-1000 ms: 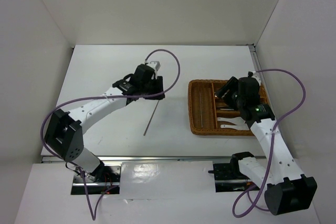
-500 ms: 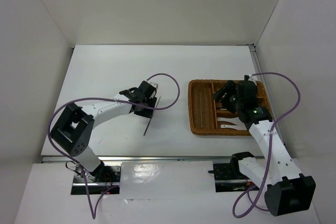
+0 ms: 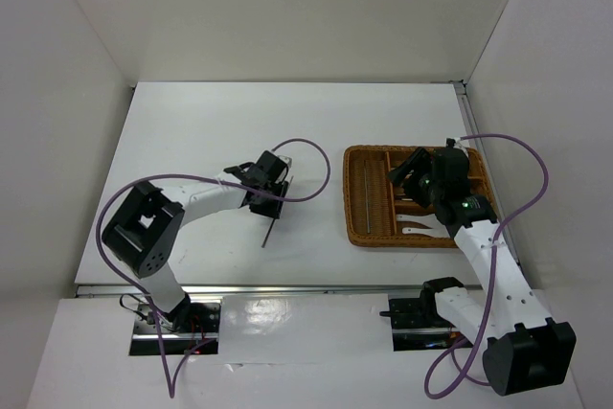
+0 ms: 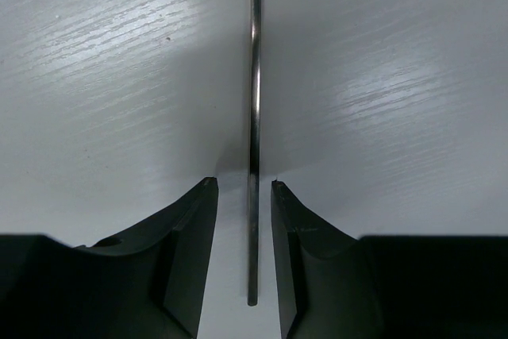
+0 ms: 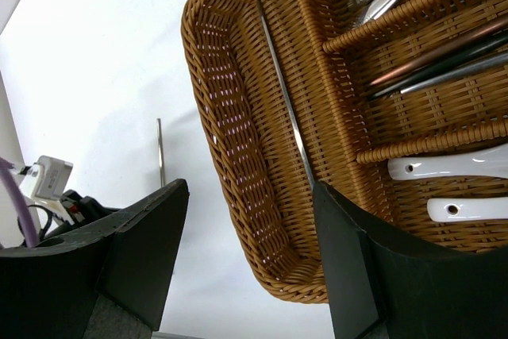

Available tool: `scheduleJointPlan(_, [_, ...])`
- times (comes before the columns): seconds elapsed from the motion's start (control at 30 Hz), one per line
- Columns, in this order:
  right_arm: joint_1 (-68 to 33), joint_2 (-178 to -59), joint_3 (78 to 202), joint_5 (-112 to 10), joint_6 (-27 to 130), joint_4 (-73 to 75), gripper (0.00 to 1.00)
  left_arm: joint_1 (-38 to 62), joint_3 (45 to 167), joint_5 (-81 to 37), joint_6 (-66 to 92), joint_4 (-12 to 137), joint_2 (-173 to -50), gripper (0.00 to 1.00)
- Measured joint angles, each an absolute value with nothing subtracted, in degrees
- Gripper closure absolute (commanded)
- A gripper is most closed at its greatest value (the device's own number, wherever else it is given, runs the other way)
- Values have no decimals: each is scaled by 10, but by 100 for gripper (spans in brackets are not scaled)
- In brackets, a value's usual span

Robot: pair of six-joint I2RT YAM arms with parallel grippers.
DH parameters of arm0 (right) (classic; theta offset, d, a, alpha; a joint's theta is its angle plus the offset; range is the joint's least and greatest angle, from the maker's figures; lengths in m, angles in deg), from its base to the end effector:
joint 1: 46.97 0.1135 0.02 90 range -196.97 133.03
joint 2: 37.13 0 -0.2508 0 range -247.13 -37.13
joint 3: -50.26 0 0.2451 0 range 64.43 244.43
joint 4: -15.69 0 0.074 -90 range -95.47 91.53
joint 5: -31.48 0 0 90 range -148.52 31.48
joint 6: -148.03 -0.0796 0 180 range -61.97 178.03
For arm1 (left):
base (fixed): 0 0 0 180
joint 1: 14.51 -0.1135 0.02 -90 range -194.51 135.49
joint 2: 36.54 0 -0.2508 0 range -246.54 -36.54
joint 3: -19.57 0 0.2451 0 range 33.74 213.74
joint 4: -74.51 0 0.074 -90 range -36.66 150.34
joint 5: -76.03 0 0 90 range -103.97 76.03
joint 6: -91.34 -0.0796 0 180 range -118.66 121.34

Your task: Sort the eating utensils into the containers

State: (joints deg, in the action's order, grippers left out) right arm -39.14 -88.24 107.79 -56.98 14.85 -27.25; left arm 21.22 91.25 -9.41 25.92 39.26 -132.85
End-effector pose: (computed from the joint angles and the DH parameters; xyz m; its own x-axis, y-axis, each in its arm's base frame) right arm 0.2271 0.0334 0.2447 -0.5377 0.6165 -0.5751 0.2885 0.7755 0.5616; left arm 0.2856 -0.1977 0.1280 -0.8672 0.1131 -0.4849 0.2078 0.9672 -0.1462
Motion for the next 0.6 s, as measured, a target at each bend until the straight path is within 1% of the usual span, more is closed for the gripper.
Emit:
scheduleJointPlan(0.23, [-391, -899, 1078, -565, 153, -272, 28, 213, 910, -93, 272, 399, -1344, 60])
scheduleJointPlan(0.4, [-391, -913, 1076, -553, 160, -261, 28, 231, 928, -61, 276, 393, -1361, 68])
scheduleJointPlan(0.47, [-391, -919, 1075, -545, 163, -252, 28, 242, 943, -47, 285, 389, -1374, 75])
scheduleJointPlan(0.57, [-391, -929, 1075, -536, 167, -243, 28, 253, 961, -29, 296, 384, -1389, 83])
scheduleJointPlan(0.6, [-391, -931, 1074, -534, 168, -242, 28, 255, 965, -27, 301, 383, -1392, 84])
